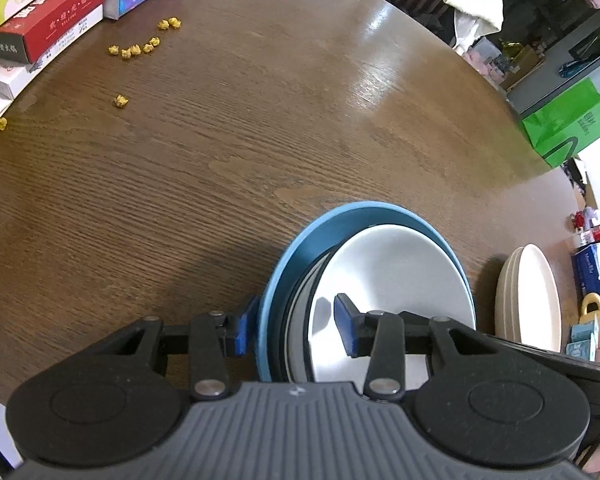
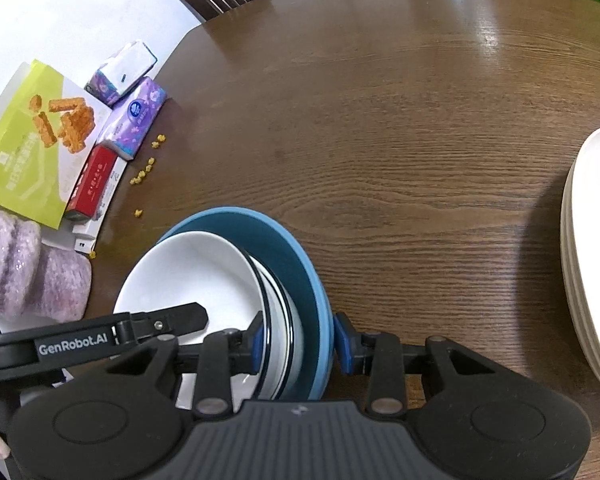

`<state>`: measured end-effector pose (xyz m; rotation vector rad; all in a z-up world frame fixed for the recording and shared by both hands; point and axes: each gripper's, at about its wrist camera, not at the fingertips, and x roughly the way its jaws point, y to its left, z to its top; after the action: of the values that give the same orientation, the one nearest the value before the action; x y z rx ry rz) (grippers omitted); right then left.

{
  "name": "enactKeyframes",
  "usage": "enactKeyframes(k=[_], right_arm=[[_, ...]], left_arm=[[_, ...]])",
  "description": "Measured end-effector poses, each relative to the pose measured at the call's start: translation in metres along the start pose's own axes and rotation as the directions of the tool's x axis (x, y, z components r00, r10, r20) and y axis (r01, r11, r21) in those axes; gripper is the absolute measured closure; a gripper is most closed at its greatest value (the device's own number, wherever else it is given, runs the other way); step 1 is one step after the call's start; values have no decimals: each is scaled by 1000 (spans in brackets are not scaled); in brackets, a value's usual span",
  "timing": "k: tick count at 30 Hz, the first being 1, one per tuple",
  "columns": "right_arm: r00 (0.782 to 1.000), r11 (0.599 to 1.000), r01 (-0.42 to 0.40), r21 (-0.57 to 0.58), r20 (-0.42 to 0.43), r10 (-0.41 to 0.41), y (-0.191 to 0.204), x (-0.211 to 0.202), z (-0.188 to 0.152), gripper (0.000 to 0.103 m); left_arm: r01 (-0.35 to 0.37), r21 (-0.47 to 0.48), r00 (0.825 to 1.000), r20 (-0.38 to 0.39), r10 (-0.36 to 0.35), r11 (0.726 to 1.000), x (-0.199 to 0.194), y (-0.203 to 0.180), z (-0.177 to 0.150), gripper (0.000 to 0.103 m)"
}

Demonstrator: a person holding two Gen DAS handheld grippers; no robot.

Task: Organize plates and bowls
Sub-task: 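Lift the blue bowl stack with both grippers and tilt it up, then carry the blue bowl stack with both grippers toward the cream plate stack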

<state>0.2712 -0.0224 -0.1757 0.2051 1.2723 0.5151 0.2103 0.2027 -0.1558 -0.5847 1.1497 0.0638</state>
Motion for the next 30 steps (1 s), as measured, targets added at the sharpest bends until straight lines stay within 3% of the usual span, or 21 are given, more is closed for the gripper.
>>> enactKeyframes(k=[2,4,6,14,16,30], right_arm=[[1000,1000,-24,13,1,24,-3,0,-2,65],[999,999,-43,27,-3,43,-5,2,-4,41],[999,999,-42,24,9,41,-7,2,-7,35],[995,994,-98,51,20,97,-14,8,-7,38],[991,989,-132,60,16,131,-15,11,-7,54],[990,989,-138,52,47,136,-17,4,-10,58]], left_arm=[[11,0,1000,-2,-11,1000,1,1,-2,56],[11,-1,1000,0,-11,1000,4,2,-4,49],[17,-8,1000,0,-17,1000,7,4,-6,47],[96,-61,995,8,-96,994,16,13,-10,50],[105,-69,994,11,-104,992,16,15,-10,52],[97,-36,995,23,-96,995,12,9,-12,53]])
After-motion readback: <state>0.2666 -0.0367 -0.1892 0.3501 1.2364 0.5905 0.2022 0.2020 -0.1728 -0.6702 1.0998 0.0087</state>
